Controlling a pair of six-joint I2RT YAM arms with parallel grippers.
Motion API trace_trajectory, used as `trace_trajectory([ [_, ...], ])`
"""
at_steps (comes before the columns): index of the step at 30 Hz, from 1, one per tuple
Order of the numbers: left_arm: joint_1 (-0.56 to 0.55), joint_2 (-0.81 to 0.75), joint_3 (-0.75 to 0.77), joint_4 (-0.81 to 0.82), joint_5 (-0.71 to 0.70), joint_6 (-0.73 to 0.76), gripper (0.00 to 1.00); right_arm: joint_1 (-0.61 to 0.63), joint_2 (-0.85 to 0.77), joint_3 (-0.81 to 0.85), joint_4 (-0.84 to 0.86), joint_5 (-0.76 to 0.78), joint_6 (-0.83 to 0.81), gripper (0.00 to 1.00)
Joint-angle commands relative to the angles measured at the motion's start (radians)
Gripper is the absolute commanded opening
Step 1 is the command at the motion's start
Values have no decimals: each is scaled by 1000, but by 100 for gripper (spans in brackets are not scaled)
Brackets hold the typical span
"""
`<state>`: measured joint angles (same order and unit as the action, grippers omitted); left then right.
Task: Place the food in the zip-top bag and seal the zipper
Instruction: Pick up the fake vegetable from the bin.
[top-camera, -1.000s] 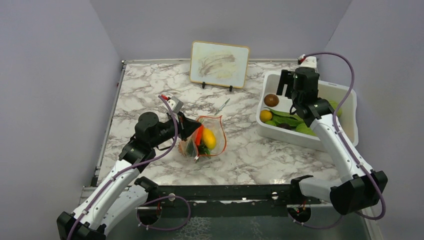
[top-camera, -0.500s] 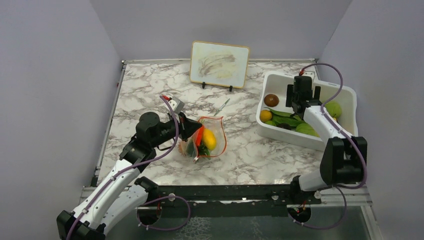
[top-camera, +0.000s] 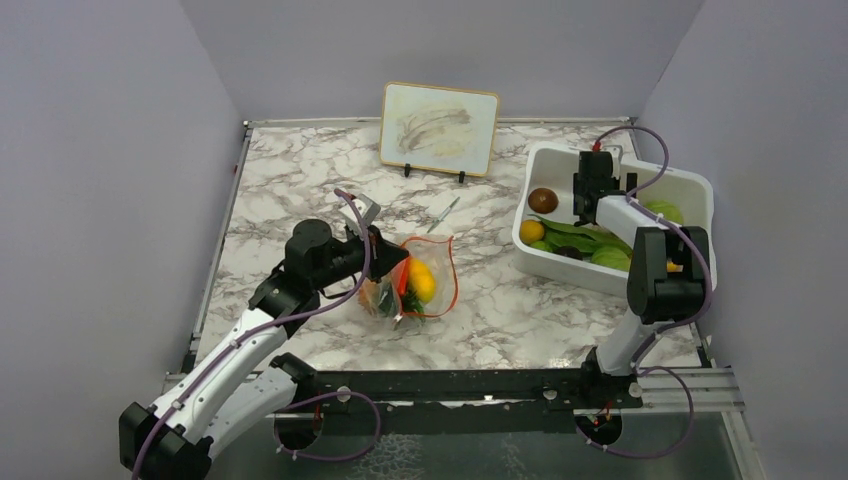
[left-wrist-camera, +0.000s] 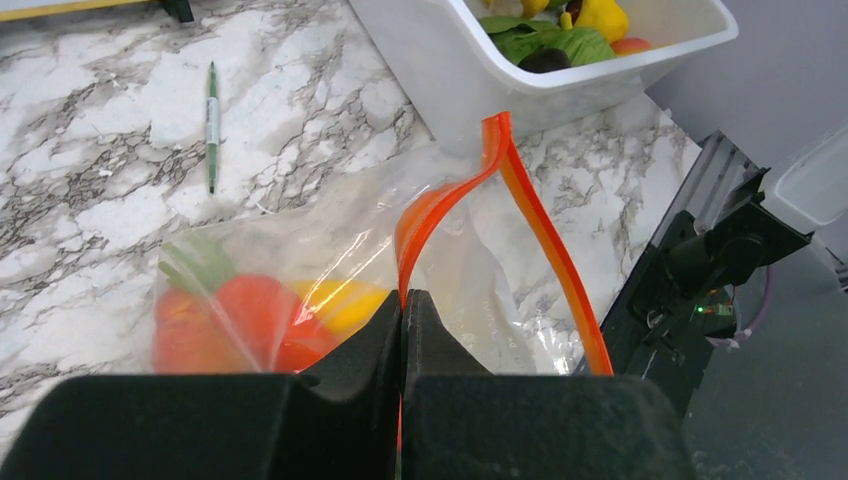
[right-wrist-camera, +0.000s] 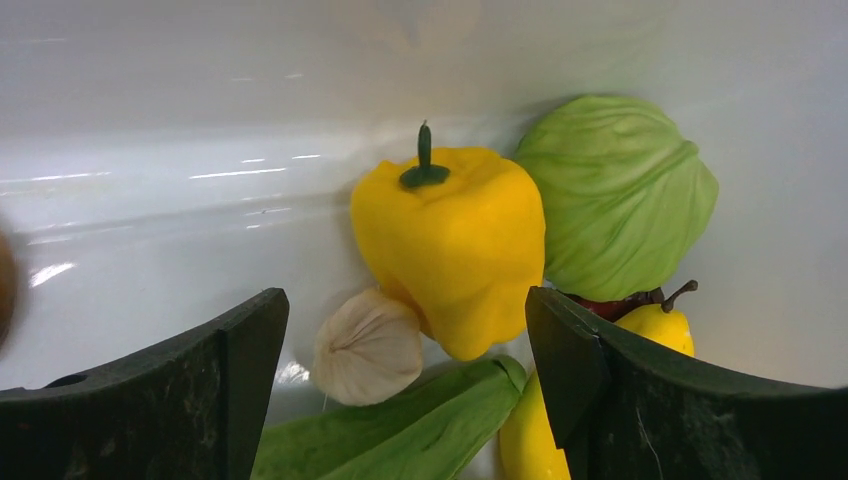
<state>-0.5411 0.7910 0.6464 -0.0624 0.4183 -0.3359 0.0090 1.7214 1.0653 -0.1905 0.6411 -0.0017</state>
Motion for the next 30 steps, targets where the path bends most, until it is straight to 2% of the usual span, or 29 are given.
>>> trace_trajectory([
  [1,-4,20,9,-8,-40,29,0,-38,48,34,71,74,-3,89],
  [11,-3,52,0,48,-61,10,0,-101,105,4,216,51,-53,89],
  [17,-3,67,7,47,-67,5,0,-109,136,-4,212,2,-39,86],
  [26,-3,60,0,32,-95,16,0,-109,102,10,177,-41,-32,68],
  [30,-4,54,1,25,-88,25,0,-107,79,2,144,-23,-19,66],
])
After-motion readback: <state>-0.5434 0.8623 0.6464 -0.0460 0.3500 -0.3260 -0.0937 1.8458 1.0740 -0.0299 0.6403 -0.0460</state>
